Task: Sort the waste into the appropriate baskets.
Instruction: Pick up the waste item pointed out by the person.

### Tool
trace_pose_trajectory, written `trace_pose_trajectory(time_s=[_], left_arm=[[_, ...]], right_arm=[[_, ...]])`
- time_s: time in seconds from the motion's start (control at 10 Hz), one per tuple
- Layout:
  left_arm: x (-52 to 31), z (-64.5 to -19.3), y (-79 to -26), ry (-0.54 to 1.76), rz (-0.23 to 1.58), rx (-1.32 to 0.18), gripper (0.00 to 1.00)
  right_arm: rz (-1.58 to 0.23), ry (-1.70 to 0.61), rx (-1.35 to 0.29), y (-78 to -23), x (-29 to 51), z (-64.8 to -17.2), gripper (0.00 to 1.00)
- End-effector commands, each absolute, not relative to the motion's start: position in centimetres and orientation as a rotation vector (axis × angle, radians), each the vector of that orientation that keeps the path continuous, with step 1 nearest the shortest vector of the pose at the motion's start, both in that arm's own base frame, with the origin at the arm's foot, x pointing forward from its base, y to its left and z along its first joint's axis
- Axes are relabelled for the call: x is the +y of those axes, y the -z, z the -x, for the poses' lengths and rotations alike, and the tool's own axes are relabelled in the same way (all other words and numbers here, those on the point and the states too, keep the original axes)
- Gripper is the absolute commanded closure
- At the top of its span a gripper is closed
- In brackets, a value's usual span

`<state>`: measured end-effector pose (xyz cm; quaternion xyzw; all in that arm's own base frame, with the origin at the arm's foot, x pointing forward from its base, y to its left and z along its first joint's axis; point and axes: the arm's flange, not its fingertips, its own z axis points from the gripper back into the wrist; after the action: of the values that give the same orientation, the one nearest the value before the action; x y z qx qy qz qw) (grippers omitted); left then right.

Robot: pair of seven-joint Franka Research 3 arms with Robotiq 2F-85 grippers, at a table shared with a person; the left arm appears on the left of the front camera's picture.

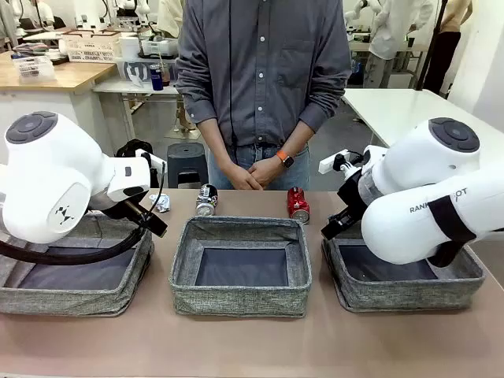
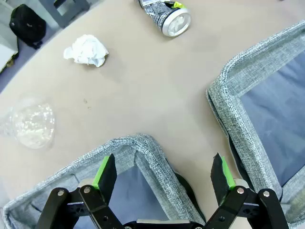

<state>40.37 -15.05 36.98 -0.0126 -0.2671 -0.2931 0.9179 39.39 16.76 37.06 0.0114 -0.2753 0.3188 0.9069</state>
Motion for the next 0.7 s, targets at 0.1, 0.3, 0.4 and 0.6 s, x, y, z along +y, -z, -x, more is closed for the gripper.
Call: trace_pose_trajectory(time_s=[0.1,0.3,0.4,0.6], left_arm=[[-15.06,-40.37,-37.0,0.603,0.026,-0.55,0.0],[-15.06,-40.37,-37.0,0.603,0.026,-0.55,0.0],[-15.06,-40.37,-37.0,0.603,0.026,-0.55,0.0],[-15.06,-40.37,-37.0,0.603,0.026,-0.55,0.0]], right_arm=[[-0.024,-0.658,-0.569,-37.07,16.76,-39.39,0.0],[-0.024,-0.658,-0.569,-37.07,16.76,-39.39,0.0],[-0.024,-0.658,-0.569,-37.07,16.76,-39.39,0.0],[-0.024,-0.658,-0.569,-37.07,16.76,-39.39,0.0]])
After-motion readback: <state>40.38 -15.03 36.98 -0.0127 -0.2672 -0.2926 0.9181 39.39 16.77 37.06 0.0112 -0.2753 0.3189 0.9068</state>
